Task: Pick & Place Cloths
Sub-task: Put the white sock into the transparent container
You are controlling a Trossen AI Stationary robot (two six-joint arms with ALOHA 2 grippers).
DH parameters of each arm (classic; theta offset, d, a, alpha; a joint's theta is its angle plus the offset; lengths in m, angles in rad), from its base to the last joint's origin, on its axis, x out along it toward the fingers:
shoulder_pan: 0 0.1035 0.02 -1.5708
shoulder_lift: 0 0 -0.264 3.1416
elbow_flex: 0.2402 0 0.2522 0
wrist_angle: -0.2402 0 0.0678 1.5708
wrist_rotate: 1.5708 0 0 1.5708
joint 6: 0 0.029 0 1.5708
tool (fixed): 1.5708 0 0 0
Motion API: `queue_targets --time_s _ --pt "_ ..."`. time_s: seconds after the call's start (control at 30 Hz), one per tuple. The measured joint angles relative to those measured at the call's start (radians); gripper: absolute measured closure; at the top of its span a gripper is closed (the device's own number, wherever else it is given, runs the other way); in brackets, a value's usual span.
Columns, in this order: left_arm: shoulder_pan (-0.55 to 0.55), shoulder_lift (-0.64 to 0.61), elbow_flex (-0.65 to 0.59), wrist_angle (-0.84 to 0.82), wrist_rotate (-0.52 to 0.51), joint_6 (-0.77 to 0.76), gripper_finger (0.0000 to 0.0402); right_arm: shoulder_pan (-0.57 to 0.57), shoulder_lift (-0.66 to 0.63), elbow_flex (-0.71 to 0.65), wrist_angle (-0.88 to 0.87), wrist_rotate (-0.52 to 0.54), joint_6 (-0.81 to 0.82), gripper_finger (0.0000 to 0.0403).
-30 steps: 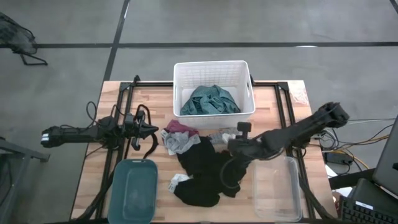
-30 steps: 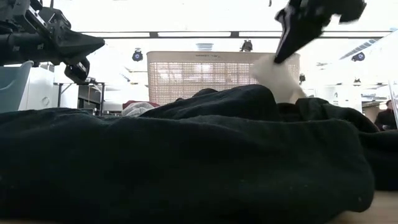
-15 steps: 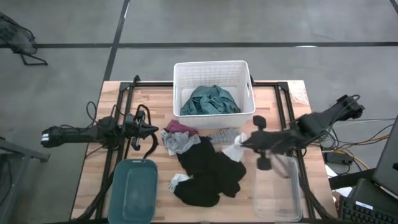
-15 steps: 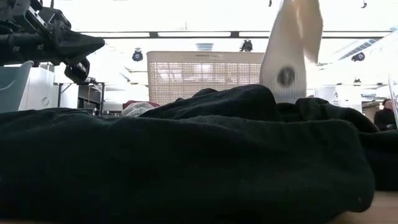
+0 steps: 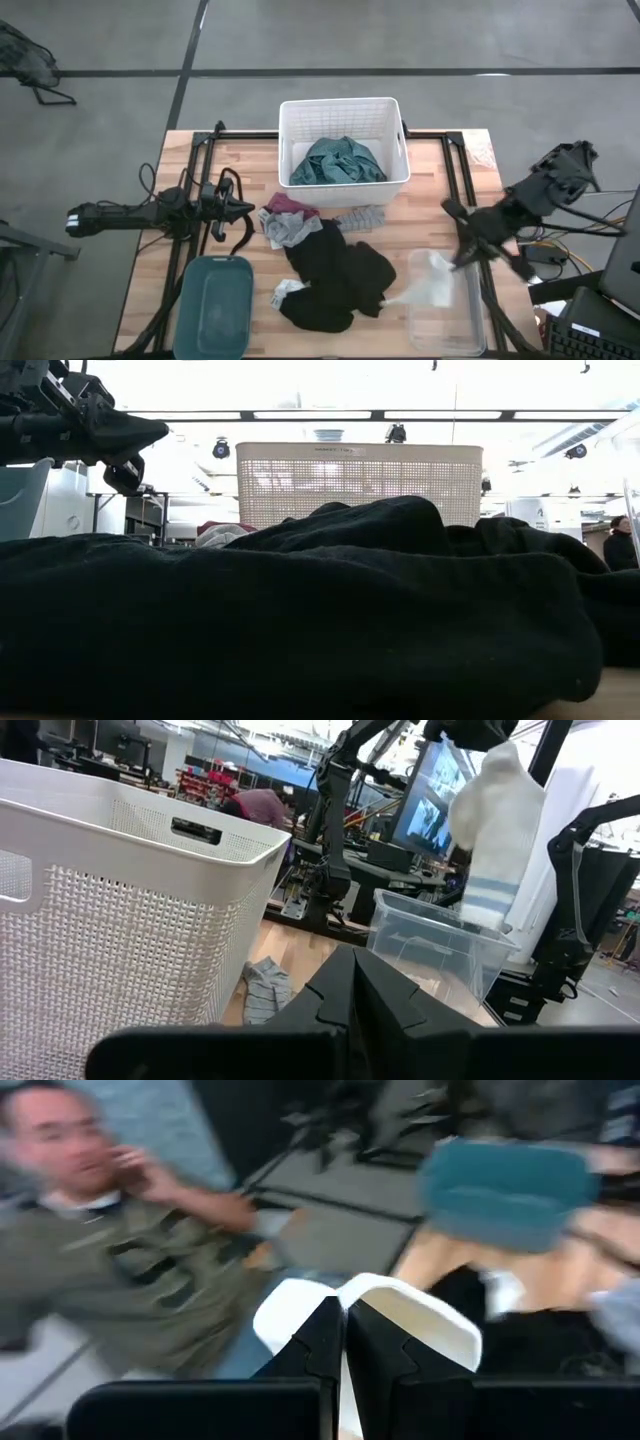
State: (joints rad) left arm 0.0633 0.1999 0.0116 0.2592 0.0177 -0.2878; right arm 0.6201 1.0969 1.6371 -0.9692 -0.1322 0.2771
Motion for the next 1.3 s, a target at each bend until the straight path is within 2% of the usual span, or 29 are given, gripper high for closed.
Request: queue_targets --time_s 0.27,0.47,0.83,1.07,1.3 --pt "0.000 0.000 0.000 0.000 0.000 0.000 0.0390 0.079 0.017 0.023 -0.187 0.001 0.176 0.0394" --pt "0.000 0.000 0.000 -0.002 0.000 0.000 0.0390 0.117 0.056 -0.085 -0.206 0.023 0.348 0.0394" --pt "0.000 0.000 0.000 -0.009 0.000 0.000 0.0390 0.179 0.213 -0.324 -0.202 0.026 0.580 0.0394" --pt "0.000 0.000 0.000 -0.008 0.000 0.000 0.0390 0.181 0.317 -0.424 -0.203 0.021 0.659 0.0394" --pt "0.000 0.000 0.000 -0.008 0.000 0.000 0.0390 0.180 0.421 -0.436 -0.199 0.022 0.656 0.0394"
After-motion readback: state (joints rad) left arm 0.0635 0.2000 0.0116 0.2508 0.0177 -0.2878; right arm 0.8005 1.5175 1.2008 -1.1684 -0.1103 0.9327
